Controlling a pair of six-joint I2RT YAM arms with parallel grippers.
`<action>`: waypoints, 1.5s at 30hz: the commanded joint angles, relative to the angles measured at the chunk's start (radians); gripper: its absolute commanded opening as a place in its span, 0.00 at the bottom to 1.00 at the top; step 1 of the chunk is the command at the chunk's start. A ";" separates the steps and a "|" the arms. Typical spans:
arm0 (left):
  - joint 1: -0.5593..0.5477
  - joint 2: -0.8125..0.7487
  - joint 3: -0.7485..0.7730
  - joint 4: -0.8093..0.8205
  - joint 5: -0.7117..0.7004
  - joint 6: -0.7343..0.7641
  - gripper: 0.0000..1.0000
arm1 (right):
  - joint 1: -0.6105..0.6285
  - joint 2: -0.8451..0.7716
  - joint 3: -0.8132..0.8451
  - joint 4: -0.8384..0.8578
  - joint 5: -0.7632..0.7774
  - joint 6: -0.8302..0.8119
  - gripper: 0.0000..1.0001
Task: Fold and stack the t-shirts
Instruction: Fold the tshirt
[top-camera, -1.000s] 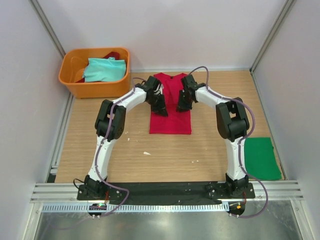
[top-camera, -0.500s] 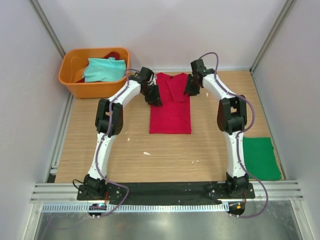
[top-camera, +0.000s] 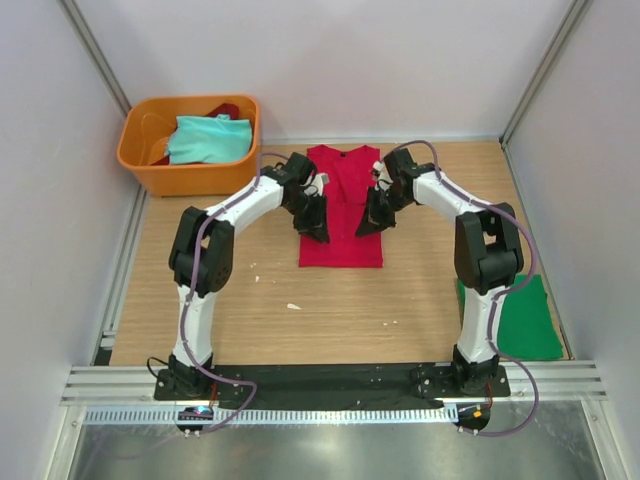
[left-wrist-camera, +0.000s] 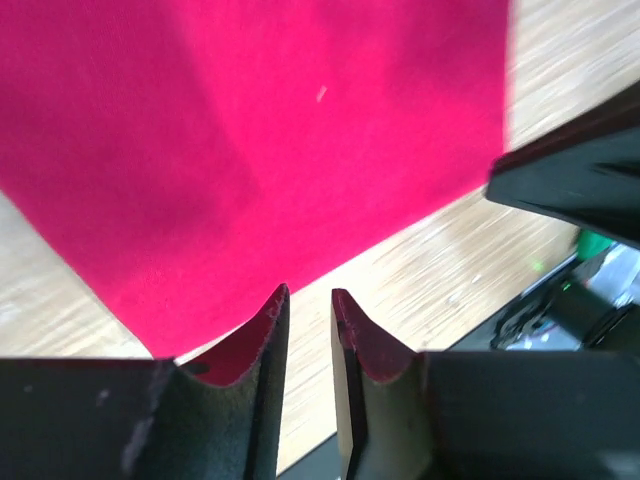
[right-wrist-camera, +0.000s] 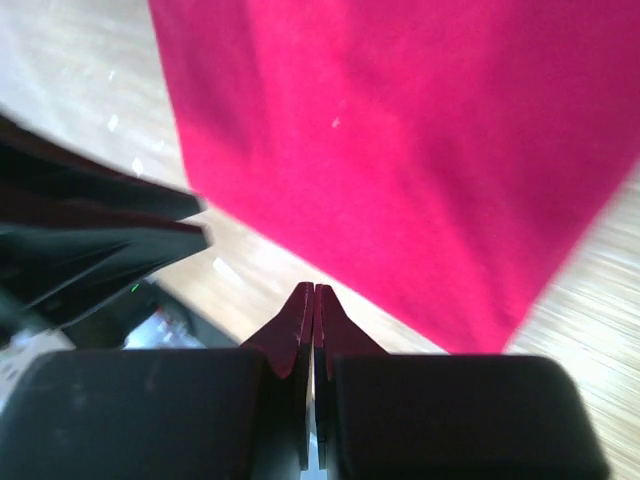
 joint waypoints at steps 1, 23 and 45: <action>0.007 -0.023 -0.080 0.011 0.021 0.049 0.24 | -0.002 0.041 -0.033 0.033 -0.230 -0.015 0.03; 0.042 -0.023 -0.335 0.114 0.028 0.072 0.19 | -0.176 0.034 -0.407 0.099 -0.337 -0.196 0.02; 0.045 -0.335 -0.450 0.068 0.004 -0.038 0.41 | -0.194 -0.458 -0.633 0.243 -0.014 0.049 0.71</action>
